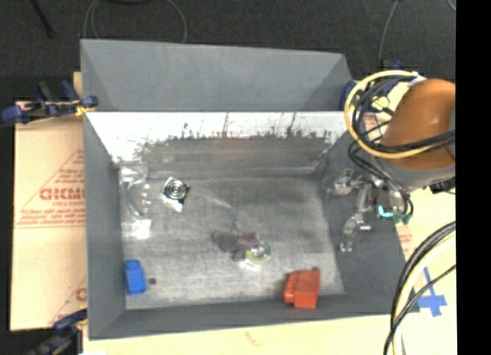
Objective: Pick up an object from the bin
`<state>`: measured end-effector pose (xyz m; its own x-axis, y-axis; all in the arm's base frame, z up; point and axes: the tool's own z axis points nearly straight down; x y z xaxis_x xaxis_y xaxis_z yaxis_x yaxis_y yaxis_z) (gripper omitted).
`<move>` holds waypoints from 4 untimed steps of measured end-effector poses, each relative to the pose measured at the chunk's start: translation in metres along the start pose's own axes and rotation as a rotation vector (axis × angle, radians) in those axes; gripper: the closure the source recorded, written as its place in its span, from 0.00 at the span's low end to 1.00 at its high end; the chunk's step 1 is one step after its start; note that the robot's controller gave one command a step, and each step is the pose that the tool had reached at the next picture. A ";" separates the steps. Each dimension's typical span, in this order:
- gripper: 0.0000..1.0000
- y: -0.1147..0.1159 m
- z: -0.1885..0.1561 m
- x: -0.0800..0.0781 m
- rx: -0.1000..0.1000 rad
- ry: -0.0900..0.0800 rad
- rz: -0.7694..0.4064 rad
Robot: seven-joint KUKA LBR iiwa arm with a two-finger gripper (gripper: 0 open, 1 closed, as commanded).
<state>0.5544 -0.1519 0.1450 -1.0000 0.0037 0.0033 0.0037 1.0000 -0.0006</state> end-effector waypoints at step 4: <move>1.00 0.169 -0.124 0.037 -0.002 -0.016 0.081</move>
Offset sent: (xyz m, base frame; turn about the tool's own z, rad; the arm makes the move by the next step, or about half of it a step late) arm -0.0755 0.0998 -0.0234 0.0090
